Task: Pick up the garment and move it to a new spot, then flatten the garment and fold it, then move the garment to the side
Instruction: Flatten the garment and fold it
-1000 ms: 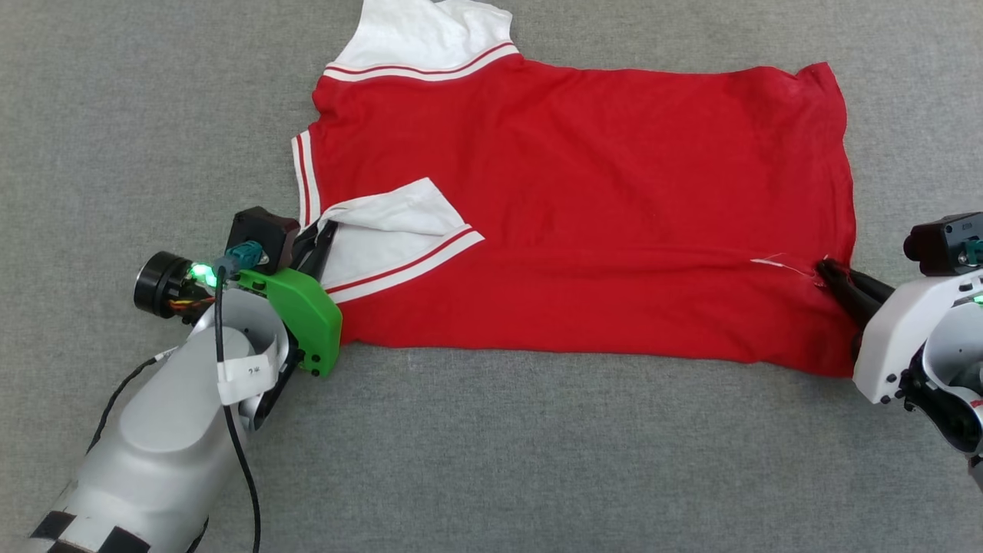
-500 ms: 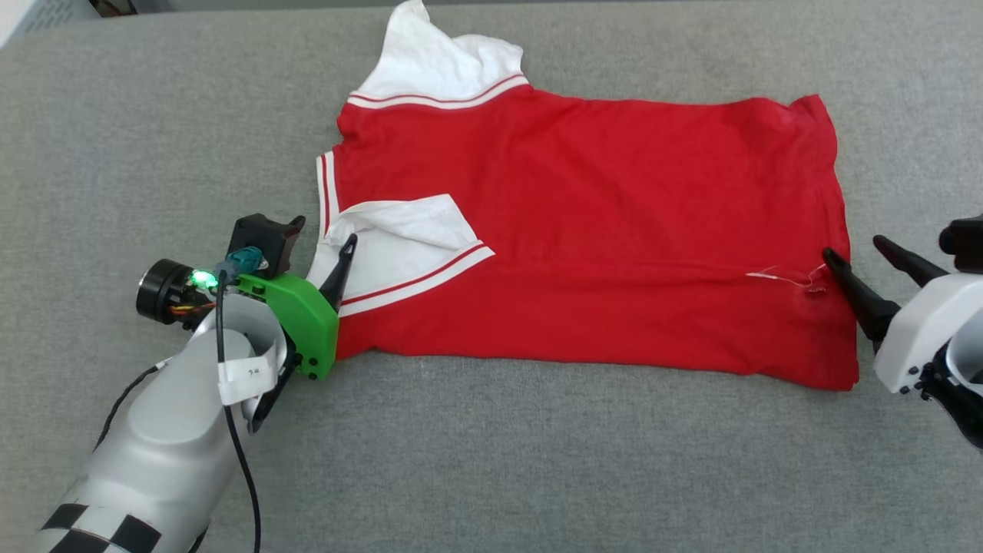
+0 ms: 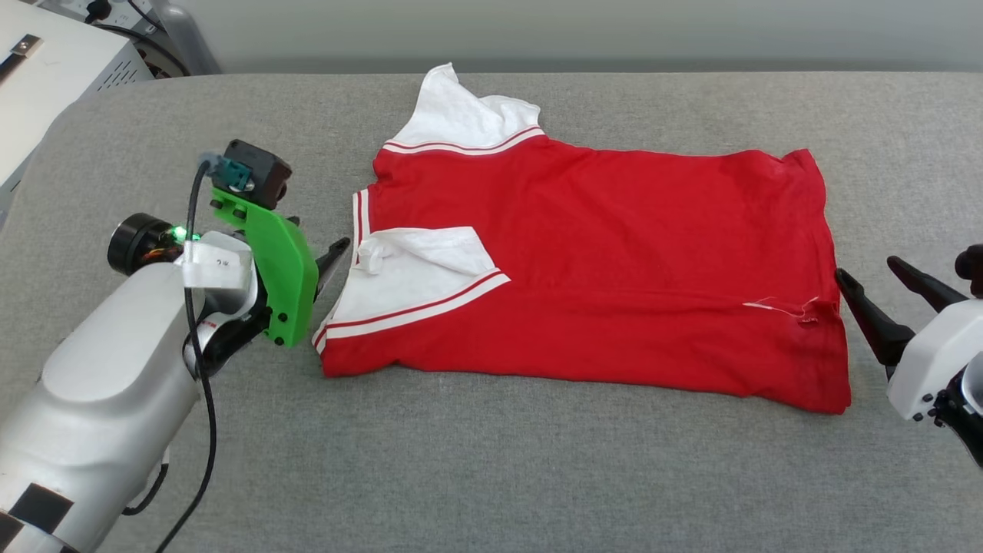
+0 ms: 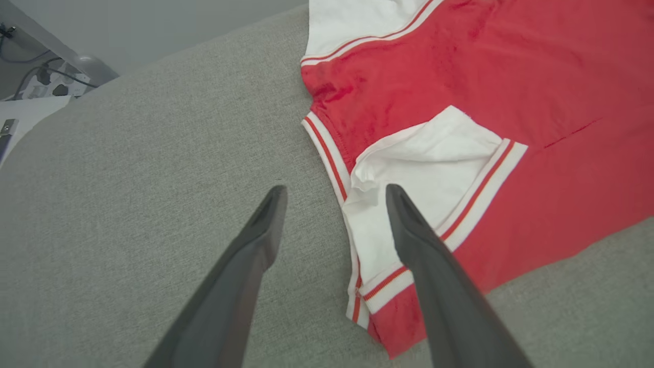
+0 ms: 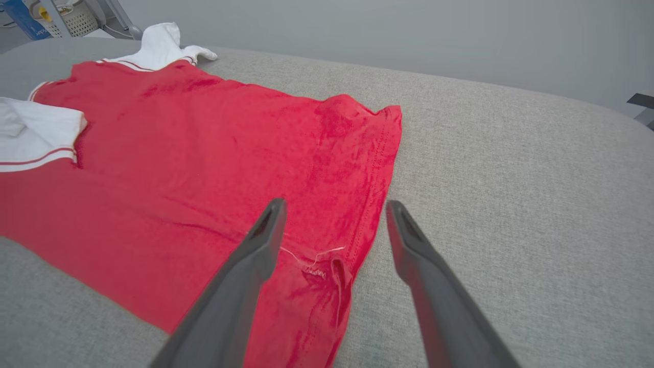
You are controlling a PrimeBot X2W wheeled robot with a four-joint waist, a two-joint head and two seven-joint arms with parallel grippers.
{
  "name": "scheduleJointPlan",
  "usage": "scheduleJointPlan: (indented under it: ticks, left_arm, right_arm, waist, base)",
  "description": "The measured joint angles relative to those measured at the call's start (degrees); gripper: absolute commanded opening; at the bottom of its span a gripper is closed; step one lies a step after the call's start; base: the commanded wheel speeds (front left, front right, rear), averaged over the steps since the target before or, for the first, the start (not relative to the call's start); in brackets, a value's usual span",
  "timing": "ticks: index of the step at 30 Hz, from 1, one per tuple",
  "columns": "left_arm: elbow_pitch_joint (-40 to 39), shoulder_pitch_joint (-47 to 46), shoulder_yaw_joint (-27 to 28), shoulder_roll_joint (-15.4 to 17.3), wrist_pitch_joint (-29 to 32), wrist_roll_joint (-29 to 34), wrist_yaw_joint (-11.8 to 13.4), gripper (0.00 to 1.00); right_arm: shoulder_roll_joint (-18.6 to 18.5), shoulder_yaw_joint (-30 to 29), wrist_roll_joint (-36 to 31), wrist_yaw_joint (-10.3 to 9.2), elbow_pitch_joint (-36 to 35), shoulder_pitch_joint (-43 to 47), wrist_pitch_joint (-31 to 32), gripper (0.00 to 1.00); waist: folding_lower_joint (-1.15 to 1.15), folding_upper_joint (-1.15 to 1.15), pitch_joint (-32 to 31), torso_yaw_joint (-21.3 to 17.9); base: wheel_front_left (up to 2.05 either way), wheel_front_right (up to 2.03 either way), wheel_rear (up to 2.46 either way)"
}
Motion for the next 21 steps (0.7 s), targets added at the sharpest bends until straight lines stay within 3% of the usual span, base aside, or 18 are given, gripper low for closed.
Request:
scheduleJointPlan:
  ticks: [9,15,21]
  left_arm:
    - [-7.98,-2.37,-5.72,3.96,18.05,-7.37,-0.15,1.0]
    - [-5.86,-2.56,-7.3,4.52,23.2,-9.92,-0.15,1.0]
    - [0.19,-2.46,-9.77,3.53,24.39,-9.95,-0.16,1.0]
  right_arm:
    - [1.32,-0.71,-0.65,-0.01,-2.41,1.24,3.21,1.0]
    - [1.76,-0.75,-0.69,-0.01,-3.16,1.35,4.39,1.0]
    - [2.44,0.94,-0.69,-0.01,-3.23,1.24,4.9,1.0]
  waist:
    - [0.0,0.0,0.83,-0.89]
    - [0.0,0.0,1.94,-1.68]
    - [0.0,0.0,4.09,-3.02]
  base:
    - [0.0,0.0,0.0]
    - [0.0,0.0,0.0]
    - [0.0,0.0,0.0]
